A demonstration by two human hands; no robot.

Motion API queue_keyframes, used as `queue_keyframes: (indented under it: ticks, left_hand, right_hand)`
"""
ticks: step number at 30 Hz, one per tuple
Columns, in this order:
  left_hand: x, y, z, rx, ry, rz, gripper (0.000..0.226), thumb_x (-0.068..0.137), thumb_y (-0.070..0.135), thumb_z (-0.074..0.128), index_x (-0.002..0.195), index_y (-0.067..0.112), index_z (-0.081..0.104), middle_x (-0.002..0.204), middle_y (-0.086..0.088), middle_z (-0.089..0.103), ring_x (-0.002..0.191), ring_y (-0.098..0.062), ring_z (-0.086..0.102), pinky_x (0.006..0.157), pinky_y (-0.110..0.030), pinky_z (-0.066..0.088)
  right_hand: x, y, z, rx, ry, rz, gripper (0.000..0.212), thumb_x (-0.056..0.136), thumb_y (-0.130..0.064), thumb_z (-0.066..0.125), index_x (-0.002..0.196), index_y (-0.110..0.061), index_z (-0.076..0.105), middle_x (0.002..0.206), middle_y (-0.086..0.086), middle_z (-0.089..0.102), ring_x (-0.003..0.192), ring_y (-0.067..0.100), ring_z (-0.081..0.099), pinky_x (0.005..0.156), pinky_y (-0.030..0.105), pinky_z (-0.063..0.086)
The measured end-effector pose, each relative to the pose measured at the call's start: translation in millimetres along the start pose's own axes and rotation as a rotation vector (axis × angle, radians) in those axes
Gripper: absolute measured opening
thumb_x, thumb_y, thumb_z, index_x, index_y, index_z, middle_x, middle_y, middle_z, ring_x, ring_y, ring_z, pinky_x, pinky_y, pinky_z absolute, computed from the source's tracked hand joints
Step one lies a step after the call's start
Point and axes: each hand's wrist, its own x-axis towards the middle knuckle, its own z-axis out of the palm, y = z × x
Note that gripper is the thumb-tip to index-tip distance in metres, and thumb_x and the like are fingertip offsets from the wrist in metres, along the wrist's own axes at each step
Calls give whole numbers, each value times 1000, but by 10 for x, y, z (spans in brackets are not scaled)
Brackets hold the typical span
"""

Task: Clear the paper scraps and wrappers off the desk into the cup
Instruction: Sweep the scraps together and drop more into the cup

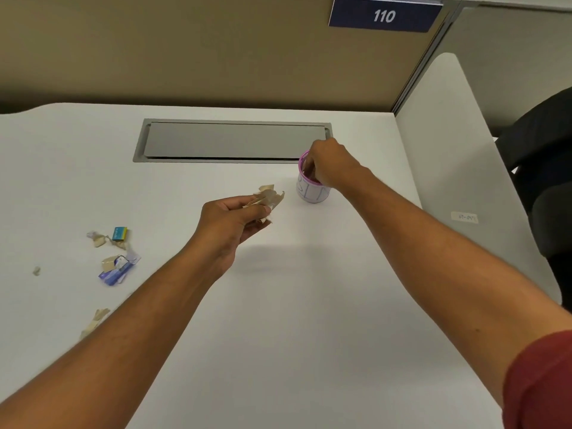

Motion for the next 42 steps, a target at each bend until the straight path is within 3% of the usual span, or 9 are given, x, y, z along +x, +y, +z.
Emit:
queue_keyframes:
  ticks: [3, 8, 10, 14, 18, 22, 27, 32, 42]
  left_hand:
    - [12, 5, 10, 15, -13, 10, 30, 84, -5, 77, 114, -3, 76, 119, -6, 78, 110, -29, 76, 86, -29, 63]
    - [99, 52, 131, 40, -40, 24, 30, 84, -6, 77, 113, -4, 76, 121, -7, 78, 109, -30, 76, 86, -29, 63]
    - [170, 95, 222, 76, -42, 34, 31, 83, -7, 77, 114, -5, 75, 120, -10, 77, 107, -30, 76, 84, -29, 63]
    - [360, 241, 509, 246, -42, 97, 29, 84, -5, 77, 113, -3, 76, 116, -15, 77, 97, -28, 76, 86, -32, 65]
    - [628, 330, 916, 711, -8, 338, 27, 86, 6, 79, 113, 6, 80, 109, -12, 78, 98, -28, 74, 89, -38, 64]
    - [922, 340, 1230, 1271, -30, 573, 33, 88, 20, 79, 120, 11, 78, 115, -10, 77, 103, -26, 70, 77, -27, 51]
    - [1150, 212, 1357, 1746, -143, 693, 41, 89, 27, 78, 123, 4, 71, 116, -18, 73, 103, -34, 68, 86, -37, 54]
    - [1209, 141, 1408, 1872, -233, 701, 46, 89, 20, 78, 132, 10, 68, 125, -18, 70, 110, -37, 68, 93, -40, 56]
    - [1071, 598, 1451, 1782, -315, 676, 40, 83, 11, 79, 120, 24, 77, 120, -11, 70, 103, -34, 67, 70, -35, 46]
  right_hand:
    - [-101, 91, -197, 125, 66, -17, 28, 84, -19, 84, 111, -13, 80, 116, 11, 74, 100, 30, 71, 85, 36, 60]
    - [-582, 396, -34, 468, 593, -9, 15, 96, -19, 65, 98, -14, 79, 98, 2, 78, 85, 17, 69, 78, 33, 58]
    - [-777, 513, 307, 547, 692, 47, 16, 99, -18, 60, 101, -14, 75, 99, 2, 74, 89, 18, 67, 80, 35, 57]
    - [-1049, 679, 1076, 514, 518, 78, 24, 101, -15, 58, 121, -8, 68, 124, 9, 67, 118, 28, 63, 101, 41, 51]
    - [-1211, 678, 1603, 410, 405, 7, 37, 103, -23, 57, 136, -7, 59, 153, 12, 48, 148, 29, 39, 124, 38, 31]
    - [-1180, 656, 1717, 352, 456, 8, 43, 102, -31, 55, 137, -7, 58, 156, 13, 46, 151, 30, 34, 124, 43, 31]
    - [-1182, 641, 1698, 328, 486, 12, 44, 100, -31, 57, 135, -5, 59, 151, 16, 50, 148, 32, 40, 121, 46, 35]
    - [-1184, 641, 1714, 334, 493, 21, 45, 100, -30, 57, 136, -4, 59, 152, 17, 51, 147, 33, 41, 122, 46, 35]
    - [-1188, 632, 1718, 316, 527, 12, 42, 99, -25, 58, 134, -3, 61, 149, 19, 54, 145, 35, 44, 121, 47, 37]
